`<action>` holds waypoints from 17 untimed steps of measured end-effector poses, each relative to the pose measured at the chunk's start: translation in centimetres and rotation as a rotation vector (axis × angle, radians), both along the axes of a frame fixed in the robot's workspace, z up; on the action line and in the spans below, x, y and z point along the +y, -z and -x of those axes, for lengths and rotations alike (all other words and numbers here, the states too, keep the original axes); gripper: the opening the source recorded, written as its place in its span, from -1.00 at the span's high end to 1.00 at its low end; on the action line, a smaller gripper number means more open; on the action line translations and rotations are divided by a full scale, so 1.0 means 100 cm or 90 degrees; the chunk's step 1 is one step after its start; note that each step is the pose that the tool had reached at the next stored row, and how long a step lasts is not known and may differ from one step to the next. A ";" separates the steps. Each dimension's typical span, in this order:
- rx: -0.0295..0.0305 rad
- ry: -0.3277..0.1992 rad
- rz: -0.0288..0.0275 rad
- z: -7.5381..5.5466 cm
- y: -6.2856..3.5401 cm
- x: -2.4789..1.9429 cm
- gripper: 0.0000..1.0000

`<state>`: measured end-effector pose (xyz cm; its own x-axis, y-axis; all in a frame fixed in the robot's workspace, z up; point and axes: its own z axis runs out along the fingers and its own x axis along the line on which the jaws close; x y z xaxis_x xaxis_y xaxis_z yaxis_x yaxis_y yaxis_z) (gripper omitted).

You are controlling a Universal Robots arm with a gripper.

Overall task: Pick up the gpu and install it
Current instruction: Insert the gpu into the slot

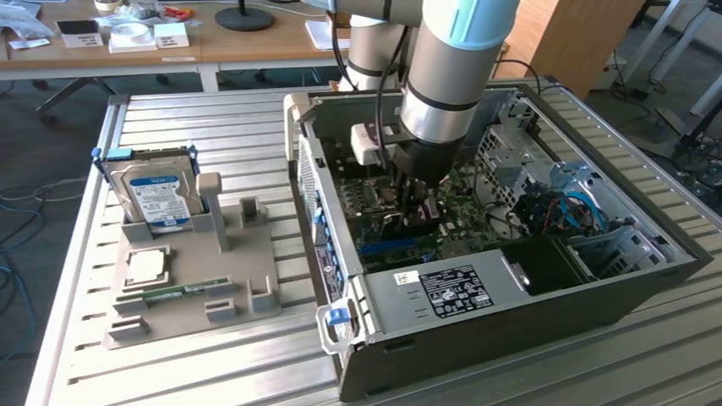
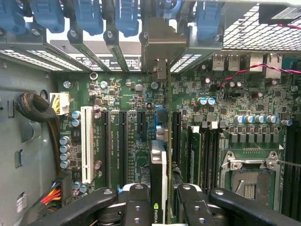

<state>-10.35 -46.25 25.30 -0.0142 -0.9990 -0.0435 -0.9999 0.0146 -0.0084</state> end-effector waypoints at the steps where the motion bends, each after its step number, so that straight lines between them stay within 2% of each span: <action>1: 0.0000 0.000 -0.0001 0.000 0.0006 0.0000 0.47; 17: 0.0000 0.000 0.0001 0.000 0.0037 -0.0015 0.47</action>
